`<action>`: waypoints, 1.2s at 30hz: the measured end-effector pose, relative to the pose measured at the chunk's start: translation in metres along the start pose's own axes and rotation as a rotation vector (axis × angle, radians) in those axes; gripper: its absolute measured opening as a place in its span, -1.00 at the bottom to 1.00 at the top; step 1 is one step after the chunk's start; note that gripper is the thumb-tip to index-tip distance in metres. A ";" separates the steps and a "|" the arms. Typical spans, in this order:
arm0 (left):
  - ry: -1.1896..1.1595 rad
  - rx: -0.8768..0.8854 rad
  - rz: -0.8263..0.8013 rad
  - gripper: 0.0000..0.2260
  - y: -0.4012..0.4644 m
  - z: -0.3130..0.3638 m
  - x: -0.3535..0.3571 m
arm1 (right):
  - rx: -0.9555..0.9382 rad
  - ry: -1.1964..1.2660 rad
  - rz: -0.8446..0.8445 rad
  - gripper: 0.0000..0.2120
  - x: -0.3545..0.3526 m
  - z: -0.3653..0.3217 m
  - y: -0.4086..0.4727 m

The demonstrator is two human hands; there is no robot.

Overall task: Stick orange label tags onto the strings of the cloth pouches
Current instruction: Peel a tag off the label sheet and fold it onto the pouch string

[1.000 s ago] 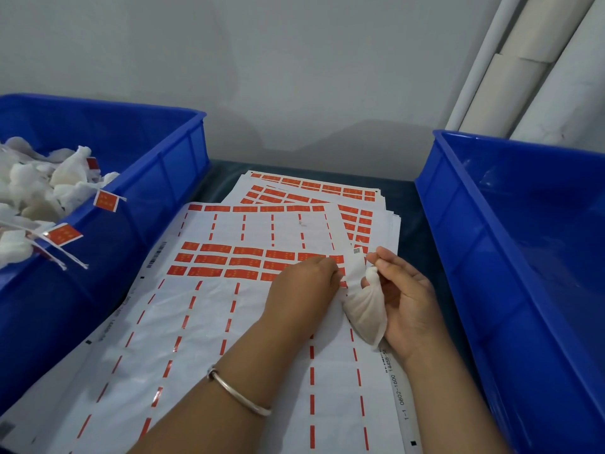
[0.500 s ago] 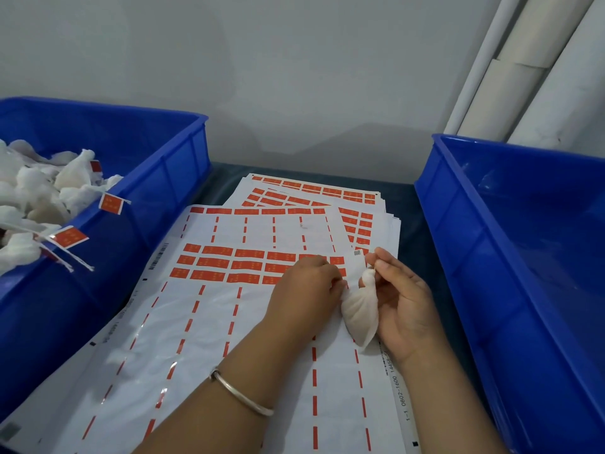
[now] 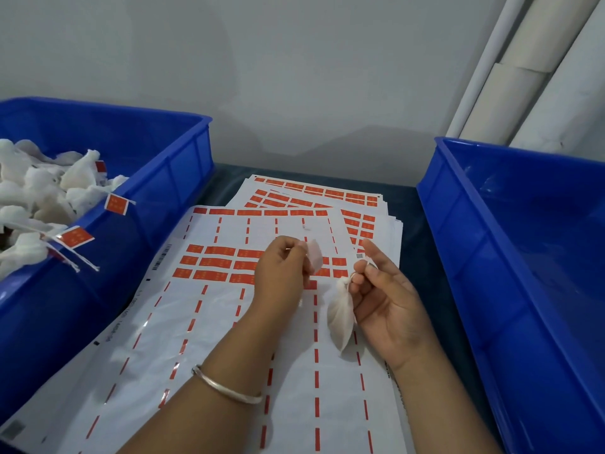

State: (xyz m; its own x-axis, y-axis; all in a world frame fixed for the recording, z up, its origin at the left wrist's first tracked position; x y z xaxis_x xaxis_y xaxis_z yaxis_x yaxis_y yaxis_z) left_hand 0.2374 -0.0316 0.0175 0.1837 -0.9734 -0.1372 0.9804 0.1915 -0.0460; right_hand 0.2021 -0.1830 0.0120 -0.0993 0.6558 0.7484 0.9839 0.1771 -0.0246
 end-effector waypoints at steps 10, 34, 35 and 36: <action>-0.212 0.011 -0.165 -0.77 -0.024 0.011 0.029 | -0.066 -0.120 -0.017 -0.83 0.006 -0.007 -0.001; -0.292 -0.195 -0.178 -0.82 -0.032 0.002 0.037 | -0.291 -0.482 0.296 -0.70 -0.021 -0.041 -0.011; -0.291 -0.196 -0.182 -0.82 -0.032 0.002 0.037 | -0.292 -0.476 0.298 -0.70 -0.021 -0.041 -0.010; -0.293 -0.196 -0.188 -0.82 -0.032 0.003 0.037 | -0.293 -0.475 0.301 -0.69 -0.022 -0.041 -0.010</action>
State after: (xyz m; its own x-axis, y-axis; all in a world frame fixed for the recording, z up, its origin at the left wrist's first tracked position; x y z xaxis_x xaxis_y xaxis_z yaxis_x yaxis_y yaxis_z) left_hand 0.2128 -0.0745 0.0165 0.0423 -0.9831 0.1784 0.9720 -0.0009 -0.2351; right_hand 0.2004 -0.2290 0.0228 0.1994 0.9114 0.3599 0.9721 -0.2303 0.0445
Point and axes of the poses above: each hand's wrist, its own y-axis towards the middle knuckle, its own x-axis out of the palm, z = x × y, the point moved 10 cm from there along y, towards the middle knuckle, and after that the axes turned 7 degrees about -z, right-handed, at the moved point
